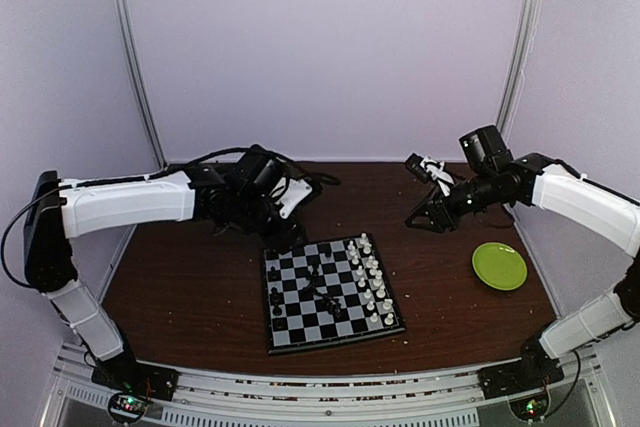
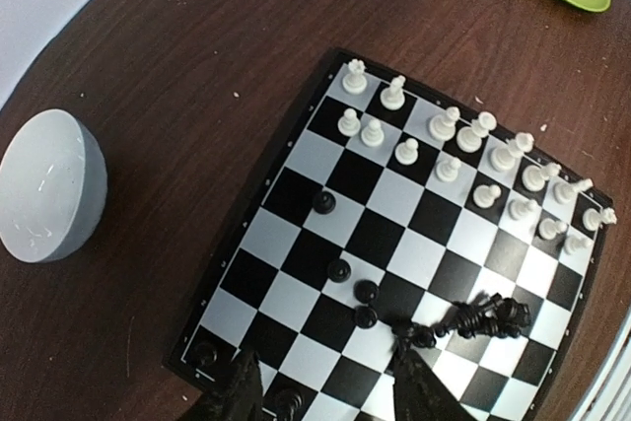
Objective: Set up the chess pieces on the board
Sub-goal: Pick up the pawn from the chess pile.
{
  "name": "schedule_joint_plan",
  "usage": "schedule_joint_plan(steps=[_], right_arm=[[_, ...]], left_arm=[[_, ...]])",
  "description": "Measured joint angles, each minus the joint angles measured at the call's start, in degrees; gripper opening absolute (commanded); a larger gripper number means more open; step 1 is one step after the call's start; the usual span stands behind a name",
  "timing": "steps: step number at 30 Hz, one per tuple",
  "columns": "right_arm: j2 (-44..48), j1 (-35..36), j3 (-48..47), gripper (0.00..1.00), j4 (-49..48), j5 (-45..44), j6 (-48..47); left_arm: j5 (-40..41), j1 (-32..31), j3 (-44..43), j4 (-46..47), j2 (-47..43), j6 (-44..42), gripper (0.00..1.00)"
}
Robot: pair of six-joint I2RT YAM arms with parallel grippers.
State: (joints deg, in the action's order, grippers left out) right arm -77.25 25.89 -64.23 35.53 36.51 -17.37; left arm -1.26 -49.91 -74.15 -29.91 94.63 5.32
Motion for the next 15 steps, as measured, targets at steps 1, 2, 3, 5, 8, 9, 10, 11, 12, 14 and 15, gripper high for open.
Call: schedule_joint_plan(steps=[1,2,3,5,8,9,10,11,12,14,15], right_arm=[[-0.07,-0.31,-0.02,0.43,-0.44,0.55,-0.02],[-0.2,-0.39,-0.02,0.43,-0.66,0.92,-0.07],[-0.35,-0.39,-0.02,0.43,-0.76,1.2,-0.11],[-0.79,-0.37,-0.02,0.43,-0.87,1.9,-0.24],[-1.09,-0.37,-0.02,0.42,-0.92,2.4,-0.35],[-1.11,-0.37,-0.02,0.42,-0.92,2.45,-0.42],[-1.11,-0.37,-0.02,0.42,-0.94,2.45,-0.46],[-1.11,-0.37,-0.02,0.42,-0.94,2.47,-0.5],[-1.11,-0.37,-0.02,0.42,-0.92,2.45,-0.55],[-1.14,-0.37,-0.02,0.42,-0.92,2.45,-0.7],[-1.14,-0.37,-0.02,0.42,-0.92,2.45,-0.74]], left_arm=[[0.42,-0.09,-2.12,-0.63,2.16,0.44,0.46],[0.85,-0.2,-3.93,-1.16,4.07,0.85,0.46],[1.25,-0.35,-5.84,-1.92,6.08,1.18,0.46],[1.73,-0.52,-8.41,-3.23,9.03,1.62,0.46],[2.27,-0.79,-11.74,-5.27,13.03,2.12,0.45],[2.36,-0.85,-12.39,-5.62,13.97,2.21,0.45],[2.4,-0.94,-13.18,-6.25,14.93,2.34,0.44],[2.43,-0.94,-13.94,-6.75,15.87,2.43,0.43],[2.4,-0.96,-14.71,-7.17,16.76,2.54,0.43],[2.27,-1.05,-16.15,-7.98,18.38,2.62,0.43],[2.14,-1.05,-16.79,-8.22,19.12,2.69,0.43]])
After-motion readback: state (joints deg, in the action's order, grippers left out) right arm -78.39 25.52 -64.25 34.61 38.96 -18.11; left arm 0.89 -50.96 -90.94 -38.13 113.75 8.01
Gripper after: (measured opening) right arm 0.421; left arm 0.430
